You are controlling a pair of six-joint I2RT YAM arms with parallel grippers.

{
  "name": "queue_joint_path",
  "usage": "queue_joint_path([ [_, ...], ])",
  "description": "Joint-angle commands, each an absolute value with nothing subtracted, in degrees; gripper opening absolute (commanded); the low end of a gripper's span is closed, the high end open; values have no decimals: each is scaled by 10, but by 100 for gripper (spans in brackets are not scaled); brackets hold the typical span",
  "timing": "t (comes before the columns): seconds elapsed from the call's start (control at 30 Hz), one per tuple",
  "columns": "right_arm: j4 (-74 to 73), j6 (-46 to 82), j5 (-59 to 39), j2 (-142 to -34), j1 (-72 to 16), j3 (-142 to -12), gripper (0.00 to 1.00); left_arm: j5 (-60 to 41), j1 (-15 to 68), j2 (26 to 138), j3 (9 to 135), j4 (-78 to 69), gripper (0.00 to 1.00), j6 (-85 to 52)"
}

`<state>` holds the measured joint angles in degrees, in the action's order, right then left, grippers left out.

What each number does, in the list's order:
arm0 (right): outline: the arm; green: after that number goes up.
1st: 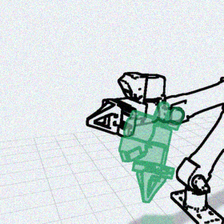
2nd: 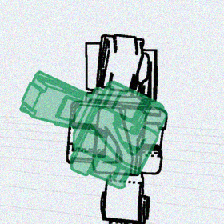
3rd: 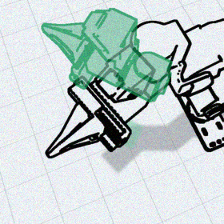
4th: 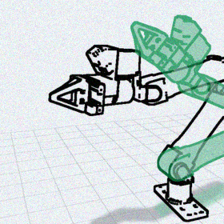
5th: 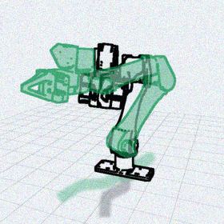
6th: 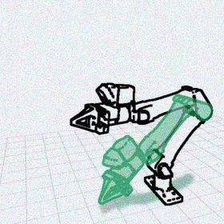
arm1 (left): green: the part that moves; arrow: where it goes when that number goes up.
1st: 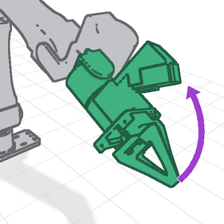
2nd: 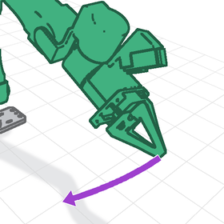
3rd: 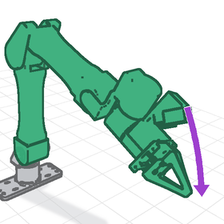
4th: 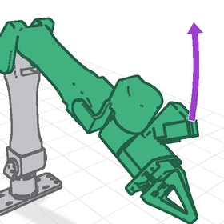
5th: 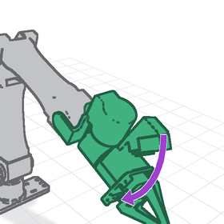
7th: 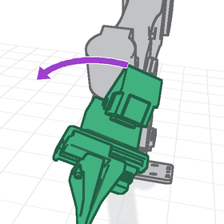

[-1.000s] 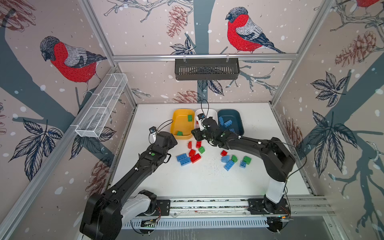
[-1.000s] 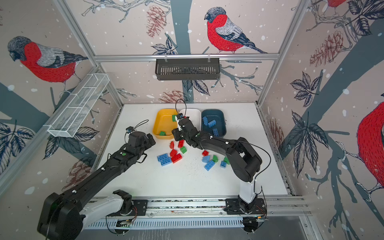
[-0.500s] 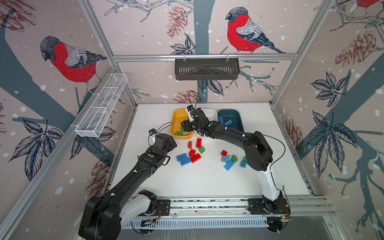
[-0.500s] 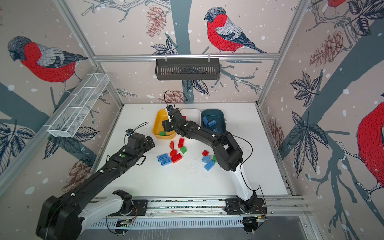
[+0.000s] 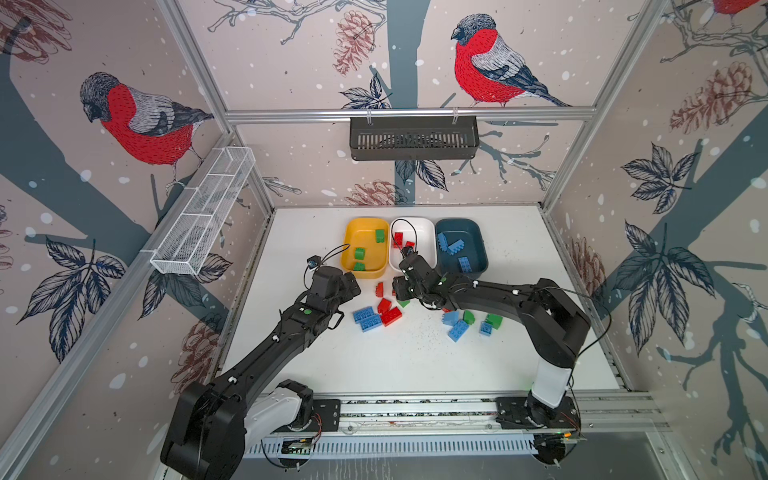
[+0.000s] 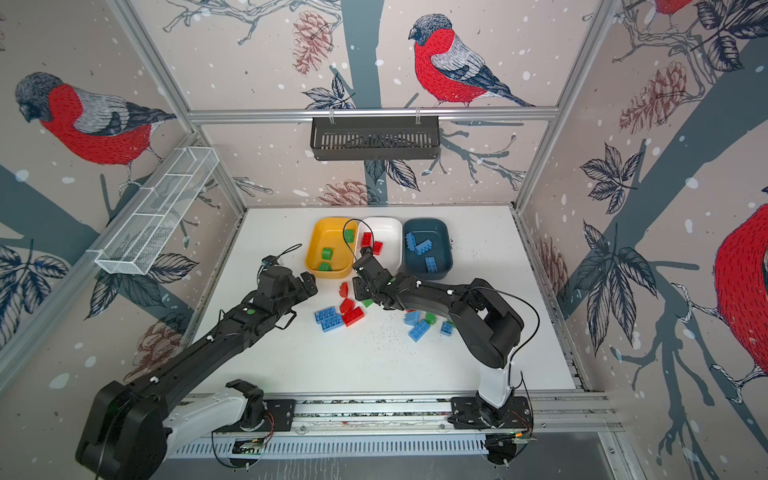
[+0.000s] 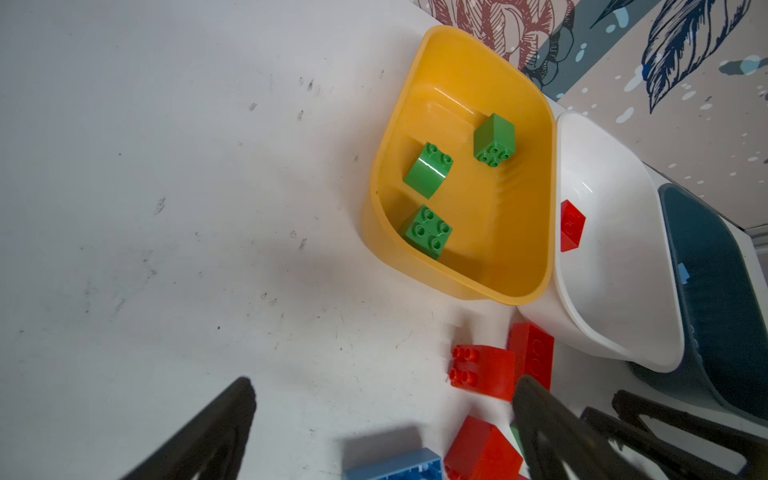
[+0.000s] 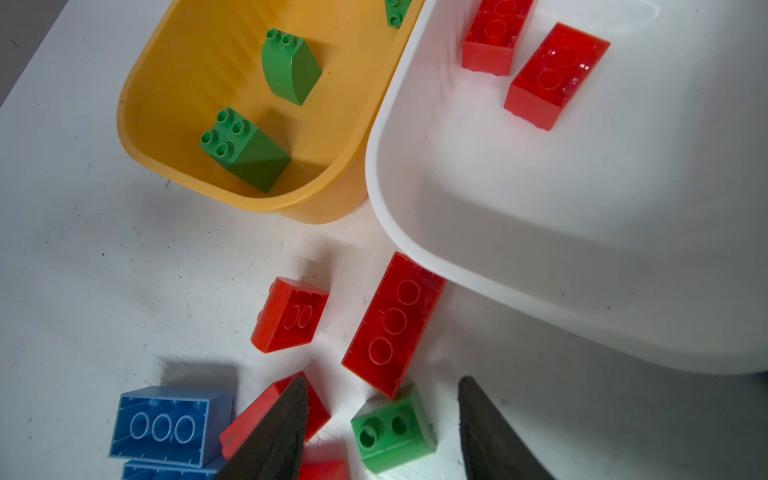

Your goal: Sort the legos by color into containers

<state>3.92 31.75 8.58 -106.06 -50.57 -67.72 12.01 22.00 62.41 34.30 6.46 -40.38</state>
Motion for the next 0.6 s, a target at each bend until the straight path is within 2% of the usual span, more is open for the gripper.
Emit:
queue_joint_path([
  [0.0, 32, 350, 118, -1080, -508, -687, 57, 94, 220, 630, 342, 29, 97, -391],
  [0.37, 59, 340, 151, -1164, -515, -755, 53, 97, 220, 636, 341, 38, 97, -385],
  [0.57, 69, 329, 174, -1179, -523, -759, 42, 65, 221, 652, 350, 36, 97, -353],
])
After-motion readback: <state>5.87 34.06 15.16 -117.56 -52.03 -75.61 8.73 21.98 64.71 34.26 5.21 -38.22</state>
